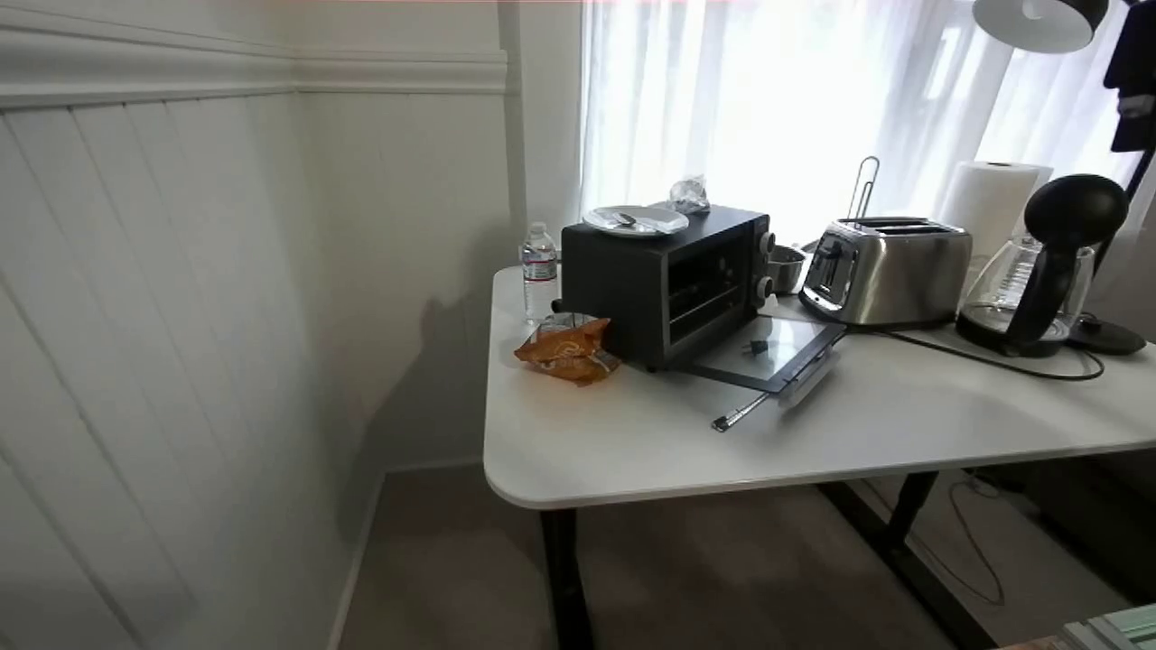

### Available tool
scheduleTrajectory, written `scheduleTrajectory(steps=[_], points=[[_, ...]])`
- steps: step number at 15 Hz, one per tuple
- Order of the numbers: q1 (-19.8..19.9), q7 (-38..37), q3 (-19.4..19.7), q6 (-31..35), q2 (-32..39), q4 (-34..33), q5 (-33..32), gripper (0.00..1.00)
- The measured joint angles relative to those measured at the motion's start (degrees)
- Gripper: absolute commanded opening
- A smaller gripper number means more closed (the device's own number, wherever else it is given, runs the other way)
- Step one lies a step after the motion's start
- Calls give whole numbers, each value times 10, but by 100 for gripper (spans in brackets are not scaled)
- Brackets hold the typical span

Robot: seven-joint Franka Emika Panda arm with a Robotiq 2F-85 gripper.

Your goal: Put the kettle on its electric base

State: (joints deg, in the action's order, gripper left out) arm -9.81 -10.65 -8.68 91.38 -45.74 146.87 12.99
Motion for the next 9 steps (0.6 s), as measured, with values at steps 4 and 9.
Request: scheduleTrajectory(steps=[4, 9], points=[[2, 0, -1, 4, 1, 0, 0, 100], [69, -51, -6, 111, 43, 8, -11, 100]])
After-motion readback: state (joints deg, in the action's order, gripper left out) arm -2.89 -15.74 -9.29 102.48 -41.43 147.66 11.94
